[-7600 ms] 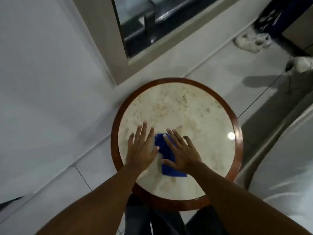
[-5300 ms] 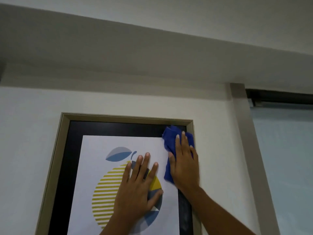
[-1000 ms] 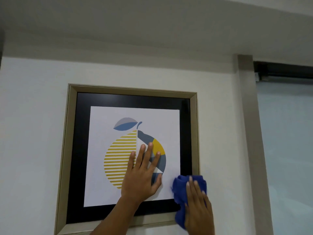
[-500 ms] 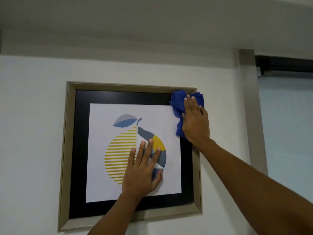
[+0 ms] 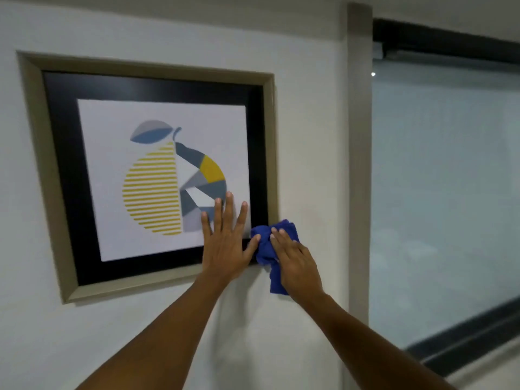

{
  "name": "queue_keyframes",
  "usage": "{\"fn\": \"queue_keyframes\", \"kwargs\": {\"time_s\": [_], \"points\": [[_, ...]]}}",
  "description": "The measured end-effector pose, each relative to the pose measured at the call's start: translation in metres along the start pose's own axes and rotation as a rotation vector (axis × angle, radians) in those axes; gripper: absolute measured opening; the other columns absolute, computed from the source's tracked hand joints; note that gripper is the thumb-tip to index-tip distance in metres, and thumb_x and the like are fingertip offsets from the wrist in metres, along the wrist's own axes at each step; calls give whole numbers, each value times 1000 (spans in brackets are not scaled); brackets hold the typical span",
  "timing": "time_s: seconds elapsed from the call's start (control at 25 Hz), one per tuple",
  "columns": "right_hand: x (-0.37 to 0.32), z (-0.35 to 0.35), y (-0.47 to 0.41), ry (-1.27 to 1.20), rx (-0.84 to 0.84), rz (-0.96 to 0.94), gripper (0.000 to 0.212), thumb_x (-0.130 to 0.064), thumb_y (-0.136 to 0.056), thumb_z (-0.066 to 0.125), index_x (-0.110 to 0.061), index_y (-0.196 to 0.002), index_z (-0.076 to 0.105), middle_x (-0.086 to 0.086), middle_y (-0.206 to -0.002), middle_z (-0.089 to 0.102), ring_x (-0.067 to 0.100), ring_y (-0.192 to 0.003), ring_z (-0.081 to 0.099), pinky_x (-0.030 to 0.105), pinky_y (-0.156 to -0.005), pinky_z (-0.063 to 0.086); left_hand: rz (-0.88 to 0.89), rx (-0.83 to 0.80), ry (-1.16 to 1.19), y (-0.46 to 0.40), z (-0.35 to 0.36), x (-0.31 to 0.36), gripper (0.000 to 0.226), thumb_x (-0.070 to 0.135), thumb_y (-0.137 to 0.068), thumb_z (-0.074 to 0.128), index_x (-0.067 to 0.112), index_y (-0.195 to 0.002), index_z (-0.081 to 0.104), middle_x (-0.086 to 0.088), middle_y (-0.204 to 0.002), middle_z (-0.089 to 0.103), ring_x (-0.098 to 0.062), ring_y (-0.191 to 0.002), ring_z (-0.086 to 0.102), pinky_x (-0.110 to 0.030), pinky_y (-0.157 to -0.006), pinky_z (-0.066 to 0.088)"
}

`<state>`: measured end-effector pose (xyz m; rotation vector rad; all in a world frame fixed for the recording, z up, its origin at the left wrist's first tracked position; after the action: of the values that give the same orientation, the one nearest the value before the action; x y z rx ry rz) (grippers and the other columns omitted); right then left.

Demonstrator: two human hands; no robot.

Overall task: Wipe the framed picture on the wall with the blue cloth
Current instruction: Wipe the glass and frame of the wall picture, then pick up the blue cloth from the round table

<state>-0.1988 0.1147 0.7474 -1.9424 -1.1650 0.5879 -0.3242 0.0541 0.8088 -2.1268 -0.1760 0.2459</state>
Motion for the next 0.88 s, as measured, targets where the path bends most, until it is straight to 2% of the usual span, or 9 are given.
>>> {"fn": "queue_keyframes", "kwargs": {"time_s": [0.16,0.36,0.48,0.64,0.72,0.8,0.88], "points": [[49,-1,86,-30,-38,167,66,-8,-86,71,-6,-144,40,9,-148,46,25,-137,41,40,-104,43,67,-155,198,55,63,80,73,60,-99,24,24,-160,4,-13,-169,-3,-29,-155,-10,-53,-123,-2],[117,19,279,22,-261,395,61,-15,-92,61,-9,-147,36,5,-153,35,23,-141,33,41,-108,36,269,-476,333,181,157,205,74,61,-100,24,26,-159,-1,-10,-169,-3,-29,-155,-5,-53,-124,7],[147,46,428,-3,-467,560,69,-12,-87,69,-10,-148,36,6,-153,36,25,-141,35,41,-108,37,314,-771,510,311,224,288,72,61,-99,25,28,-159,1,-9,-168,0,-30,-155,-1,-52,-123,15],[172,112,651,2,-796,667,67,-12,-86,72,-8,-145,41,8,-151,38,27,-138,39,44,-105,43,324,-1139,660,524,316,390,71,61,-96,20,34,-154,-12,-1,-166,-17,-23,-153,-17,-50,-125,14],[177,154,761,44,-972,690,64,-21,-96,59,-10,-151,28,5,-158,18,25,-145,25,42,-113,32,358,-1241,684,628,354,433,70,57,-98,21,32,-153,-15,-2,-165,-19,-24,-153,-14,-52,-124,17],[164,186,848,59,-1145,744,63,-40,-103,37,-14,-155,12,1,-158,-6,22,-150,7,41,-117,16,384,-1296,688,707,371,459,74,50,-100,32,31,-153,-15,-5,-166,-15,-26,-155,-6,-52,-124,18],[152,201,897,87,-1095,867,68,-51,-101,28,-15,-155,9,1,-160,-5,20,-150,2,41,-118,11,393,-1292,676,756,383,472,73,49,-100,37,28,-156,-6,-7,-169,-3,-28,-155,2,-51,-122,15]]}}
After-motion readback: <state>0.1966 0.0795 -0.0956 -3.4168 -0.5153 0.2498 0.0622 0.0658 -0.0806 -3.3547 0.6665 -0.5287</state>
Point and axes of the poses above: each hand's wrist, its own y-axis away from the middle knuckle, its own z-axis out of the palm, x = y × z, the point moved 9 cm from there along -y, towards the middle knuckle
